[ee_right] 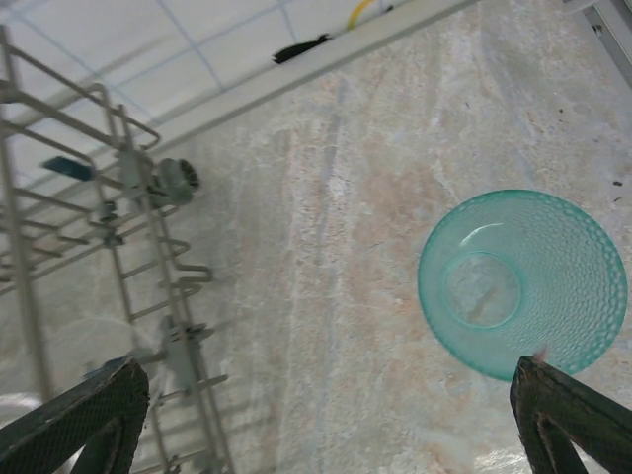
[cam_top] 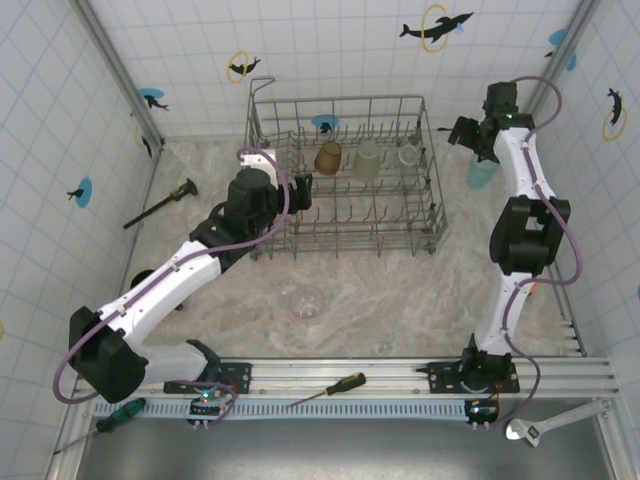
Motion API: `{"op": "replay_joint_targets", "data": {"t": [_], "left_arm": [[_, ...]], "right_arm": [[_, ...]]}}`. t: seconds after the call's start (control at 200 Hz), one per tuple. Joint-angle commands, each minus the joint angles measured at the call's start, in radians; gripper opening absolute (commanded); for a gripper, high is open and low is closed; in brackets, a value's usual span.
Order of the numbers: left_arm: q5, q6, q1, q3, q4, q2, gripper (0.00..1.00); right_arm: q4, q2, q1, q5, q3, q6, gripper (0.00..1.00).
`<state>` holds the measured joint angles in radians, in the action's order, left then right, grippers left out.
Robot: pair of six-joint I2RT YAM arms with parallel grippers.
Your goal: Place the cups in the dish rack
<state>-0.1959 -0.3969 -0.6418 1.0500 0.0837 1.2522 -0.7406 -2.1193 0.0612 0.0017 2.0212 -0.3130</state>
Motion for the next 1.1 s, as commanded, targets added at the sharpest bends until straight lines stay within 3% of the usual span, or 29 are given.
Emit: {"op": "replay_joint_targets", "data": {"t": [0.0, 0.53, 0.631, 0.866, 0.961, 1.096], "left_arm": [[-0.034, 0.002, 0.01, 0.023, 0.052, -0.03, 0.98], [-0.022, -0.061, 0.012, 0.014, 0.067, -0.007, 0.98], [-0.003, -0.063, 0.012, 0.016, 0.061, -0.003, 0.98], [0.019, -0.071, 0.014, 0.026, 0.061, 0.006, 0.98], [0.011, -0.081, 0.013, 0.023, 0.063, 0.003, 0.98], [-0.005, -0.092, 0.013, 0.013, 0.065, 0.0, 0.98]], "right_arm": [[-0.075, -0.052, 0.014, 0.049, 0.072, 0.025, 0.97], [-0.063, -0.133, 0.025, 0.039, 0.076, 0.066, 0.83], [-0.048, -0.145, 0.025, 0.032, 0.077, 0.074, 0.74], [-0.062, -0.22, 0.024, 0.067, 0.161, 0.101, 0.62], [-0.058, -0.237, 0.023, 0.067, 0.175, 0.107, 0.48], [-0.06, -0.249, 0.019, 0.061, 0.177, 0.117, 0.45]]}}
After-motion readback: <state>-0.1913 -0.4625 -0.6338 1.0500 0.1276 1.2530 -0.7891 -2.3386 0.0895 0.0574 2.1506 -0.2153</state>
